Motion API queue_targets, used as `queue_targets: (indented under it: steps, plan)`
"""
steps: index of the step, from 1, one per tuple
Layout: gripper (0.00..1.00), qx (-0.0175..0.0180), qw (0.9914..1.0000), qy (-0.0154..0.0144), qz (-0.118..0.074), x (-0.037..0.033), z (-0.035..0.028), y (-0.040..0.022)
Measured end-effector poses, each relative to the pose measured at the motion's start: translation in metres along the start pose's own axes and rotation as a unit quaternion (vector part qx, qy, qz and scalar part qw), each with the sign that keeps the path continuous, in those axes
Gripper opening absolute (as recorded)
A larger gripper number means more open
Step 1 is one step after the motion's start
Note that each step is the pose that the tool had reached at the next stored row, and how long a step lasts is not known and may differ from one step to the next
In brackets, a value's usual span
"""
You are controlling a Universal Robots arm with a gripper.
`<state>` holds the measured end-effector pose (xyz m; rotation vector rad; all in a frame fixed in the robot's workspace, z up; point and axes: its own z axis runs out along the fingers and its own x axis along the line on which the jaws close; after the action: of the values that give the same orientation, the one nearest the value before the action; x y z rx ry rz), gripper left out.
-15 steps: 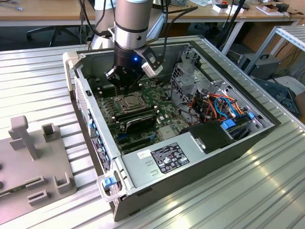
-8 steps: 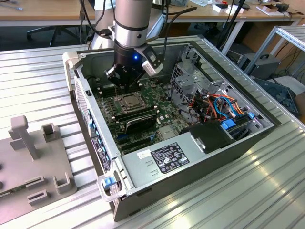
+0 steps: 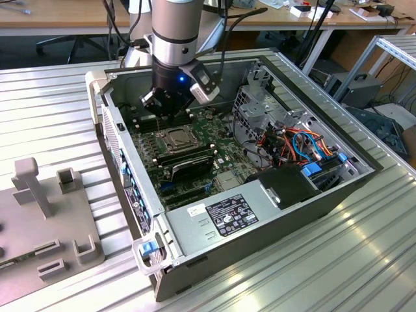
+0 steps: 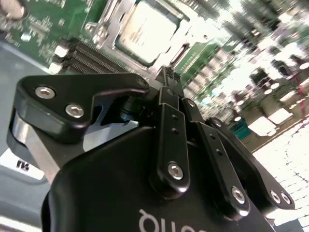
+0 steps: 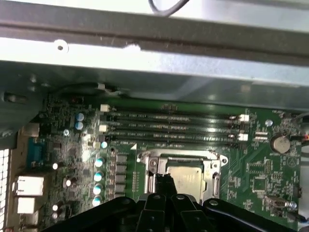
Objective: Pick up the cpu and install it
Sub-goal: 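Install the first cpu locking lever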
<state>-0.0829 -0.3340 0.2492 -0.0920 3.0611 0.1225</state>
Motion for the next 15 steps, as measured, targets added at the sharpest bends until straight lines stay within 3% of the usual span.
queue_targets:
  steps: [1,2,8,14,15]
  plan:
    - [0.11,-0.0054,0.99998,-0.0016,0.000,0.0002,0.0000,-0.0001]
    - [0.11,-0.0067,0.99998,-0.0021,0.000,0.0002,0.0000,0.0000]
    - [0.11,-0.0066,0.99997,-0.0044,0.000,0.0104,-0.0007,0.0006]
    - [0.11,-0.0066,0.99997,-0.0043,0.000,0.0107,-0.0008,0.0006]
    - [0.11,-0.0066,0.99997,-0.0033,0.000,0.0107,-0.0008,0.0006]
